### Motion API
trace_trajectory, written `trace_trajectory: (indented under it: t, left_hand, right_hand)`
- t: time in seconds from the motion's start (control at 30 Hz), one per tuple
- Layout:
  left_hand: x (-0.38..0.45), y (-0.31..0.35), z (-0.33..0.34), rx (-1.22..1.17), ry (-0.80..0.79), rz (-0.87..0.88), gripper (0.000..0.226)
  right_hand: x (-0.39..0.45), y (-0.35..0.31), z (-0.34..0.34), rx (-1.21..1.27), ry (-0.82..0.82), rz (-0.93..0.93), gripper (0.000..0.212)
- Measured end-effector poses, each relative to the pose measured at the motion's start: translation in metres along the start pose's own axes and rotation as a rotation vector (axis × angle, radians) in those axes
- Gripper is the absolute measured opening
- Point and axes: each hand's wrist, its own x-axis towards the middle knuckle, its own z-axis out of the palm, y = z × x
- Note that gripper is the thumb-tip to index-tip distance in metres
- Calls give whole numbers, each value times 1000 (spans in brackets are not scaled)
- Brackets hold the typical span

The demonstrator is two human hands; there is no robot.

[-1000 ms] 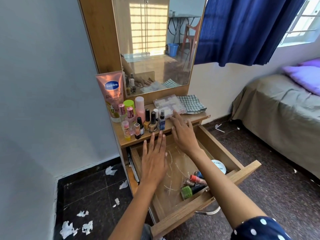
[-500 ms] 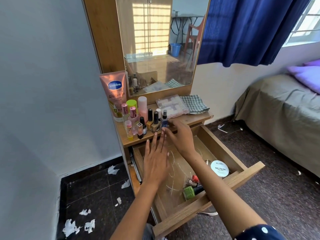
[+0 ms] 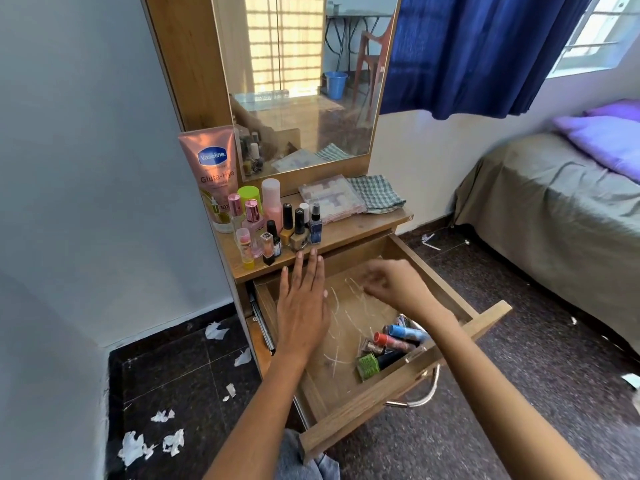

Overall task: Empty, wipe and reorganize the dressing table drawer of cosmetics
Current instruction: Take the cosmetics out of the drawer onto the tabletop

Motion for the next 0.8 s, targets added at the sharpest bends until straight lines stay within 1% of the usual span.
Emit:
trace_trajectory:
  t: [0.03, 0.07, 0.1, 0.17, 0.27, 0.4, 0.47, 0.53, 0.67, 0.8]
  left_hand:
    - [0, 0, 0, -8, -2, -2, 58]
    - [-1, 1, 0, -14, -3, -4, 58]
    - [-1, 1, -1, -16, -3, -4, 58]
    - [-1, 2, -2, -12, -4, -4, 58]
    - [-1, 2, -3, -20, -2, -8, 58]
    - [-1, 2, -5, -18, -3, -9, 57]
    - [-1, 2, -5, -19, -3, -12, 57]
    - [-1, 2, -5, -23, 3, -10, 56]
    - [0, 2, -5, -47, 6, -11, 58]
    - [0, 3, -6, -55, -2, -16, 59]
  right_hand:
    - [-8, 1, -2, -79, -190, 24, 20]
    - [-15, 1, -3, -152, -345, 28, 24]
    - [-21, -1, -1, -213, -454, 22, 27]
    - [-30, -5, 6, -303, -568, 8, 31]
    - [-35, -11, 16, -382, -633, 7, 33]
    - [-32, -14, 16, -359, -759, 11, 40]
    - [-30, -15, 15, -348, -808, 0, 38]
    - [-27, -15, 15, -317, -820, 23, 33]
    - [-21, -16, 12, -257, -877, 61, 32]
    - [-16, -20, 11, -270, -892, -6, 47]
